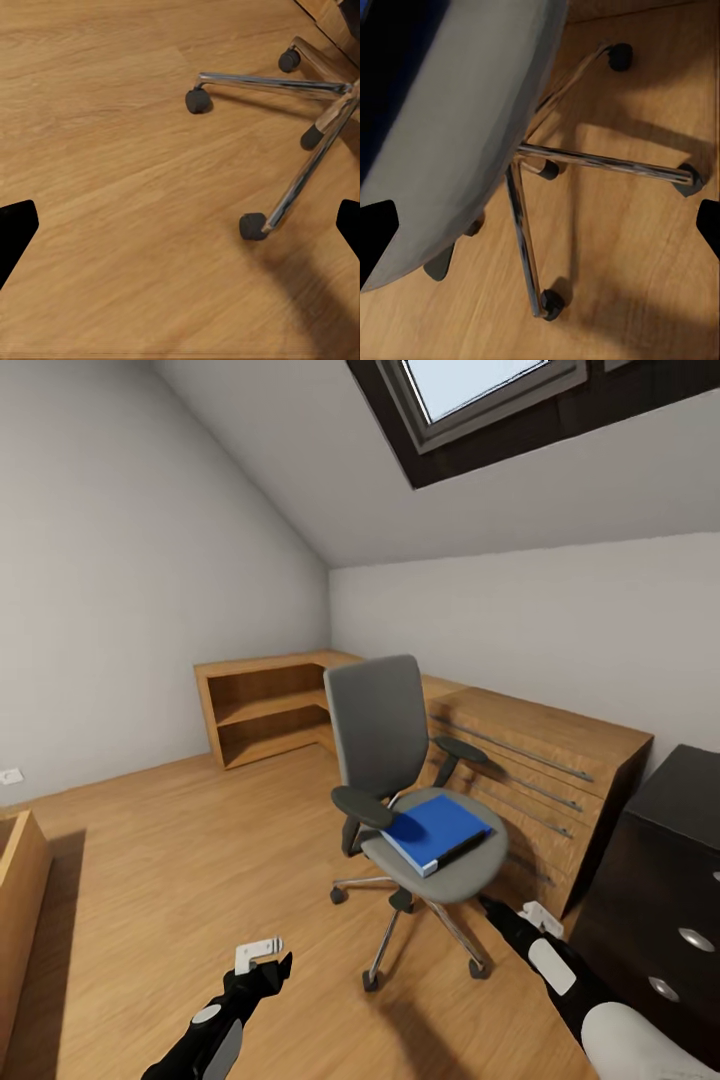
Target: In the bedroom, organize the workspace by keeping the computer under the desk, ensuring the monitor is on the desk, placing the keyboard on the desk next to the monitor, placing the mouse on the desk next to the keyboard, moving the folder from the swivel chair onto the desk next to the mouse, stacking the notebook on top of the folder with the pen on top of the notebook, and positioning the swivel chair next to the desk.
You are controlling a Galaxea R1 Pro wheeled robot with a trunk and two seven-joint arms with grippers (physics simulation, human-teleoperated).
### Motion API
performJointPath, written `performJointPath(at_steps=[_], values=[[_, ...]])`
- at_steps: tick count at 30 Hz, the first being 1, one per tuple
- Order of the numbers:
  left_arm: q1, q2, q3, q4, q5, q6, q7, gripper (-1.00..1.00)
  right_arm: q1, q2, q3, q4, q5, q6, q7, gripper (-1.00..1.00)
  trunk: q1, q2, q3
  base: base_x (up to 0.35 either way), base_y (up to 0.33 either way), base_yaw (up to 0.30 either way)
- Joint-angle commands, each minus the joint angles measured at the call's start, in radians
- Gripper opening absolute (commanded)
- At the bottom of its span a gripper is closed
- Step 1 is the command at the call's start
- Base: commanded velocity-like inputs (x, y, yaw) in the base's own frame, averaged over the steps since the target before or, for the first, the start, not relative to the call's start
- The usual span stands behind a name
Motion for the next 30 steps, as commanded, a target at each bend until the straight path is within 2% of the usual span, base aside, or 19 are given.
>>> performJointPath(at_steps=[1, 4, 8, 9, 10, 13, 16, 20, 25, 30], values=[[-0.001, -0.001, 0.005, 0.002, 0.009, -0.002, -0.007, 1.0, 0.0, 0.001, -0.007, 0.008, 0.007, 0.0, 0.005, 1.0, -0.004, 0.007, 0.002, 0.0, 0.0, 0.0], [-0.001, -0.001, 0.006, 0.005, 0.009, -0.002, -0.006, 1.0, 0.0, 0.002, -0.004, 0.045, 0.059, -0.024, 0.005, 1.0, -0.016, 0.028, 0.012, 0.0, 0.0, 0.0], [-0.001, -0.001, 0.006, 0.007, 0.009, -0.001, -0.005, 1.0, 0.0, 0.002, -0.001, 0.118, 0.164, -0.09, 0.005, 1.0, -0.031, 0.056, 0.024, 0.0, 0.0, 0.0], [-0.001, 0.0, 0.006, 0.007, 0.009, -0.001, -0.005, 1.0, 0.0, 0.003, -0.001, 0.136, 0.194, -0.115, 0.005, 1.0, -0.035, 0.063, 0.027, 0.0, 0.0, 0.0], [-0.001, 0.0, 0.007, 0.008, 0.009, -0.001, -0.004, 1.0, 0.0, 0.007, 0.0, 0.172, 0.251, -0.169, 0.006, 1.0, -0.039, 0.07, 0.03, 0.0, 0.0, 0.0], [-0.001, 0.001, 0.008, 0.01, 0.01, -0.001, -0.003, 1.0, 0.0, 0.017, 0.0, 0.216, 0.328, -0.254, 0.006, 1.0, -0.05, 0.091, 0.04, 0.0, 0.0, 0.0], [-0.001, 0.002, 0.009, 0.015, 0.01, -0.001, -0.003, 1.0, 0.0, 0.027, -0.001, 0.254, 0.384, -0.324, 0.005, 1.0, -0.062, 0.112, 0.049, 0.0, 0.0, 0.0], [-0.001, 0.003, 0.009, 0.05, 0.01, -0.002, -0.002, 1.0, 0.0, 0.036, -0.001, 0.32, 0.432, -0.387, 0.004, 1.0, -0.077, 0.14, 0.062, 0.0, 0.0, 0.0], [-0.001, 0.004, 0.01, 0.088, 0.011, -0.005, -0.002, 1.0, 0.0, 0.038, -0.002, 0.355, 0.447, -0.405, 0.003, 1.0, -0.096, 0.175, 0.077, 0.0, 0.0, 0.0], [-0.001, 0.005, 0.011, 0.157, 0.012, -0.055, -0.002, 1.0, 0.014, 0.037, -0.002, 0.373, 0.454, -0.415, 0.003, 1.0, -0.115, 0.21, 0.093, 0.0, 0.0, 0.0]])
